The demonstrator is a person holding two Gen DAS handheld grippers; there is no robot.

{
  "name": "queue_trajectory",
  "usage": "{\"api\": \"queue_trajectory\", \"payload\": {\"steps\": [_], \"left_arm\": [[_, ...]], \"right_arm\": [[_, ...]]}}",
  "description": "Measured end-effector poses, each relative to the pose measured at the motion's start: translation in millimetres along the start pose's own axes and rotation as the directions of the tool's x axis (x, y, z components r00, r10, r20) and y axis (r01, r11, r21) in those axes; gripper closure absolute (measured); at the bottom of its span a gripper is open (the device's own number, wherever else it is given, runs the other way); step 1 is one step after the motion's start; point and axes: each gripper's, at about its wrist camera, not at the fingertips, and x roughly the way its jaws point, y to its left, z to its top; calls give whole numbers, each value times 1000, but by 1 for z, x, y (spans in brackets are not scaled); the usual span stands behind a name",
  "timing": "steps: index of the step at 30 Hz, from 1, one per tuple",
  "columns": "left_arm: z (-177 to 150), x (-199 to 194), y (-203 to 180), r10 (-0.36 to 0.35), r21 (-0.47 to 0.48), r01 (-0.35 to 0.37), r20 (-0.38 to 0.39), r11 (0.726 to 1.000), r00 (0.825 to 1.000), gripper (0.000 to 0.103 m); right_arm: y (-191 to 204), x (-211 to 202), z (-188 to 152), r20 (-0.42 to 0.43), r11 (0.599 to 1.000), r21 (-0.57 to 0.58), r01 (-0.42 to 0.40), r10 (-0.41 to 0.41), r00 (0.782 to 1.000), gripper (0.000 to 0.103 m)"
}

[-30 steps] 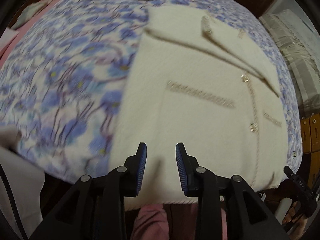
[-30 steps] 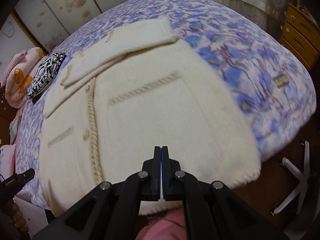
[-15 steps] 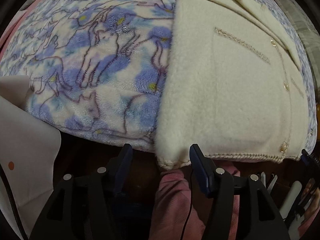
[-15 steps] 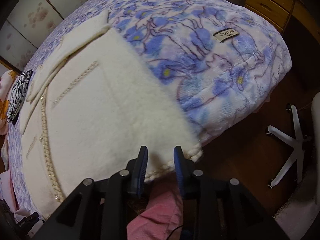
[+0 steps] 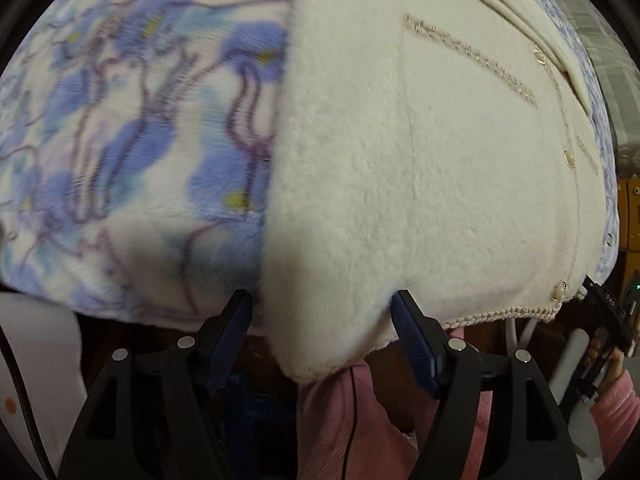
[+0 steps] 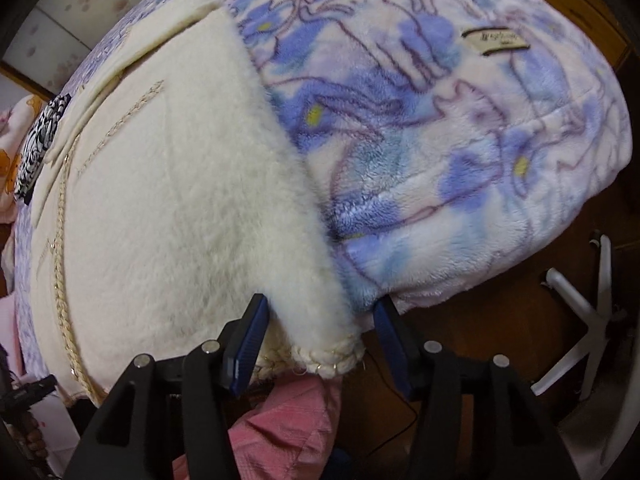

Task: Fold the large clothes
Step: 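Move both tools to the cardigan hem and slide fingers under it, then close both tools on the hem and lift it toward the collar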

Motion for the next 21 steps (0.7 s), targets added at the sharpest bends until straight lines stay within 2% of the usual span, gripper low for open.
{"api": "queue_trajectory", "payload": {"steps": [3, 7, 11, 13, 15, 16, 17, 18, 19, 21], "left_arm": [[8, 15, 7, -62, -14, 61, -49, 998, 997, 28], [18, 33, 25, -143, -54, 139, -71, 989, 987, 27], [21, 36, 27, -157, -73, 151, -87, 986, 984, 28], [17, 39, 26, -163, -105, 152, -100, 983, 982, 31], [11, 41, 25, -182, -162, 163, -106, 973, 978, 44], [2, 43, 21, -183, -185, 162, -103, 969, 978, 47], [0, 41, 19, -186, -201, 163, -100, 966, 978, 58], [-3, 39, 15, -190, -193, 168, -101, 967, 977, 68], [-4, 37, 12, -183, -180, 163, -99, 970, 978, 70], [-7, 34, 5, -166, -152, 151, -90, 977, 982, 81]], "right_arm": [[-1, 1, 2, -5, 1000, 8, -14, 14, 1000, 49], [-15, 3, 6, -31, 995, 56, -78, 80, 996, 51], [-27, 3, 10, -63, 989, 80, -125, 130, 989, 58], [-30, 3, 12, -78, 985, 105, -139, 148, 986, 61], [-36, 4, 13, -89, 973, 158, -167, 183, 979, 66], [-38, 3, 12, -93, 967, 190, -172, 192, 977, 70], [-43, 1, 17, -94, 964, 203, -171, 193, 977, 73], [-41, -2, 17, -93, 965, 205, -164, 186, 978, 78], [-39, -6, 17, -89, 969, 197, -149, 169, 982, 83], [-28, -14, 14, -85, 973, 167, -156, 172, 981, 84]]}}
